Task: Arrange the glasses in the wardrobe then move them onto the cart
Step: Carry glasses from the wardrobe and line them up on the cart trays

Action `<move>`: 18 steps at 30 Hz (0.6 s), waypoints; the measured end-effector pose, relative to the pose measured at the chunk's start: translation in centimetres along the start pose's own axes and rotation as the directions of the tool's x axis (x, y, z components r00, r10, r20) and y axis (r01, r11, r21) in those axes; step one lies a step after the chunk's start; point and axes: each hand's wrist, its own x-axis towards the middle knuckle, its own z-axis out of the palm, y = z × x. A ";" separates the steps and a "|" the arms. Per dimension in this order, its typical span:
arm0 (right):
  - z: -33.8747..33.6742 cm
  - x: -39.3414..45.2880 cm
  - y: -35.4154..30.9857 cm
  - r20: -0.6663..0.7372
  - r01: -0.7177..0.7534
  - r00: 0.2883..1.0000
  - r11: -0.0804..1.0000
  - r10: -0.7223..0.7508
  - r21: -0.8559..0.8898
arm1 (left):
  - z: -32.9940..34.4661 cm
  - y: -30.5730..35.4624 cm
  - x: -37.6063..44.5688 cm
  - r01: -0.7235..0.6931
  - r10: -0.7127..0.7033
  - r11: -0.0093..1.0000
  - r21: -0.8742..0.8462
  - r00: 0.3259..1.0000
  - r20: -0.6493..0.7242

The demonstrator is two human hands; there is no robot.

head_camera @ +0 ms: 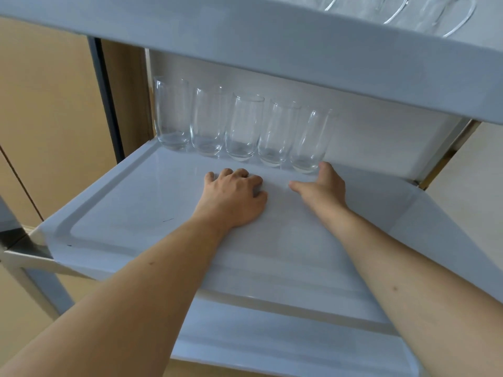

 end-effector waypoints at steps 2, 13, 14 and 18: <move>-0.1 -1.6 -0.5 0.039 0.042 0.998 0.999 -0.041 -0.028 | -0.3 0.1 -0.1 0.004 -0.004 1.000 0.002 1.000 0.002; -2.9 -11.5 -2.1 0.169 0.191 0.972 0.970 -0.165 -0.151 | -3.9 1.4 -4.1 -0.014 0.009 0.999 0.041 0.992 0.122; -3.5 -12.4 -2.2 0.188 0.194 0.969 0.966 -0.161 -0.173 | -4.4 1.7 -5.1 -0.012 0.008 0.999 0.034 0.991 0.133; -6.8 -15.1 -3.2 0.318 0.175 0.944 0.946 -0.084 -0.272 | -8.0 2.7 -9.2 0.011 -0.017 0.999 0.031 0.976 0.217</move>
